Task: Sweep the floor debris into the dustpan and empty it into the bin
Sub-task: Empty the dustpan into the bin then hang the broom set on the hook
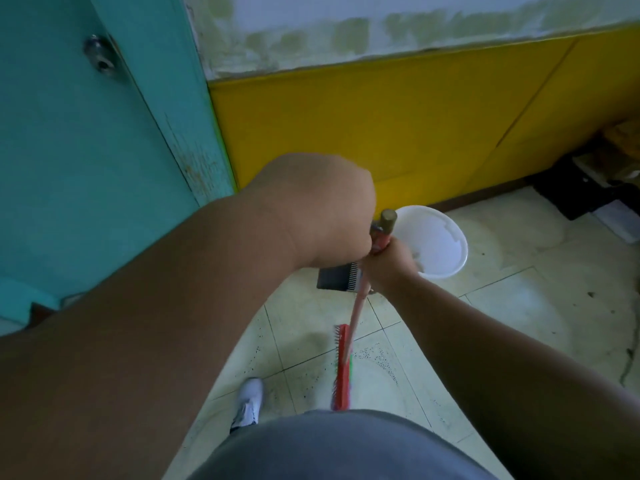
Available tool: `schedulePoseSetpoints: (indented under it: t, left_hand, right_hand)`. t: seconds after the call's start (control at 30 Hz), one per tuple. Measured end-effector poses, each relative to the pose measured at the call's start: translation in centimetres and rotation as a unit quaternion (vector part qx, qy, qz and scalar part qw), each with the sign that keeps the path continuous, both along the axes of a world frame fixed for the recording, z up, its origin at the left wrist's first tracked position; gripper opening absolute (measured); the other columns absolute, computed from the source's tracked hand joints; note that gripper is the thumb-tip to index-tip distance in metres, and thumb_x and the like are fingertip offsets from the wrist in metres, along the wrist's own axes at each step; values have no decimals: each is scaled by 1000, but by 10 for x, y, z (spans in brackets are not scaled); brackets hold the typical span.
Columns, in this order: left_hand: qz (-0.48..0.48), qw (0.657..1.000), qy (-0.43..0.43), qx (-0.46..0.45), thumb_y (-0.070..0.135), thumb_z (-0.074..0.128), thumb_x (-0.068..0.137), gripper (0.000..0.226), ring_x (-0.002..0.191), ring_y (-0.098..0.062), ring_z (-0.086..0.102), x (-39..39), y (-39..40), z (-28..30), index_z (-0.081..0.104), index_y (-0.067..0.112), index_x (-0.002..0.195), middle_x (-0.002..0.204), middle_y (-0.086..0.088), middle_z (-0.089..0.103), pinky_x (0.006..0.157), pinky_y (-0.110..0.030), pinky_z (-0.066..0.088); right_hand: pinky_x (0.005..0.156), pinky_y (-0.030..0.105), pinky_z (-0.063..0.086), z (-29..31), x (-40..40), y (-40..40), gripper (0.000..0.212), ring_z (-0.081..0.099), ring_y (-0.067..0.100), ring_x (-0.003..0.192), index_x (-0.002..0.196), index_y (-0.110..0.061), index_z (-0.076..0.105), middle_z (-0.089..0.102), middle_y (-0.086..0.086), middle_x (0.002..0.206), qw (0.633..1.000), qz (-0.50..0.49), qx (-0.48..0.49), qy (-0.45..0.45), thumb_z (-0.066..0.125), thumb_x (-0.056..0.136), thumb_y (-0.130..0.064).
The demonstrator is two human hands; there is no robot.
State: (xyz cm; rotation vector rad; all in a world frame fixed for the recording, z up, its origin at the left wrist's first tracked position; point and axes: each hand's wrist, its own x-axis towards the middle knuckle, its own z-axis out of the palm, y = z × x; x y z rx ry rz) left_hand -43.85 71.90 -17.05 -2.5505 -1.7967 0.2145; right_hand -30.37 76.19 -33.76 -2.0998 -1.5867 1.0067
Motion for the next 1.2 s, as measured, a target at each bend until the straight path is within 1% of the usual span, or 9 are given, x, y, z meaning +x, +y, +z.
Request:
schedulePoseSetpoints:
  t: [0.07, 0.2, 0.3, 0.4, 0.5, 0.7, 0.93, 1.03, 1.2]
  left_hand:
    - [9, 999, -36, 21, 34, 56, 86, 36, 49, -17, 34, 1, 1, 3, 43, 16, 58, 56, -2, 40, 47, -25, 26]
    - [55, 994, -79, 43, 36, 57, 85, 27, 53, -18, 40, 0, 8, -7, 58, 14, 69, 58, -2, 46, 48, -24, 29]
    - [80, 991, -101, 47, 35, 58, 84, 26, 56, -21, 44, -4, 22, -21, 63, 12, 73, 59, -3, 48, 51, -27, 34]
    - [107, 988, -107, 38, 34, 59, 85, 32, 50, -20, 37, -4, 40, -40, 49, 15, 61, 55, -2, 41, 47, -25, 29]
    - [138, 985, -101, 16, 34, 58, 88, 39, 48, -18, 35, -11, 63, -59, 41, 16, 59, 56, -2, 40, 46, -26, 25]
    - [231, 960, -144, -62, 36, 61, 90, 33, 53, -18, 45, -41, 102, -109, 51, 14, 68, 63, -4, 51, 45, -27, 27]
    - [299, 903, -258, -169, 35, 67, 87, 39, 54, -17, 43, -69, 139, -152, 44, 15, 61, 62, -2, 47, 47, -26, 26]
    - [358, 850, -327, -204, 31, 70, 81, 33, 54, -20, 44, -70, 159, -173, 48, 15, 63, 61, -3, 47, 49, -26, 28]
    - [455, 763, -416, -194, 27, 67, 79, 26, 55, -23, 46, -61, 172, -209, 50, 15, 64, 58, -4, 47, 53, -30, 35]
  right_hand:
    - [54, 29, 47, -3, 13, 3, 11, 62, 18, 69, 82, -24, 57, 63, 1, 74, 997, 59, -20, -41, 55, 91, -30]
    - [53, 29, 52, 2, 35, 18, 15, 64, 18, 65, 77, -23, 59, 66, 2, 71, 991, 108, -24, -75, 55, 84, -35]
    - [60, 34, 61, 7, 41, 34, 22, 69, 21, 64, 79, -18, 63, 69, 5, 72, 990, 104, -62, -76, 60, 81, -40]
    - [69, 44, 62, 8, 34, 50, 23, 73, 28, 68, 82, -12, 64, 72, 11, 75, 992, 87, -77, -52, 63, 82, -35]
    - [68, 45, 62, 2, 22, 69, 20, 73, 28, 66, 83, -8, 66, 73, 12, 70, 993, 92, -59, -49, 61, 84, -27]
    - [69, 47, 61, -2, 0, 110, 22, 74, 31, 73, 90, -1, 66, 74, 16, 77, 996, 61, -53, -31, 67, 83, -22]
    - [69, 49, 61, -6, -35, 149, 26, 72, 30, 76, 85, -4, 67, 73, 14, 79, 995, 94, -33, -11, 72, 79, -29]
    - [64, 35, 58, -11, -46, 160, 27, 70, 26, 76, 91, -6, 69, 72, 13, 86, 986, 158, -42, -33, 68, 84, -33]
    - [66, 41, 59, -19, -58, 191, 30, 69, 24, 78, 84, -13, 72, 71, 9, 82, 964, 257, -52, -36, 71, 82, -42]
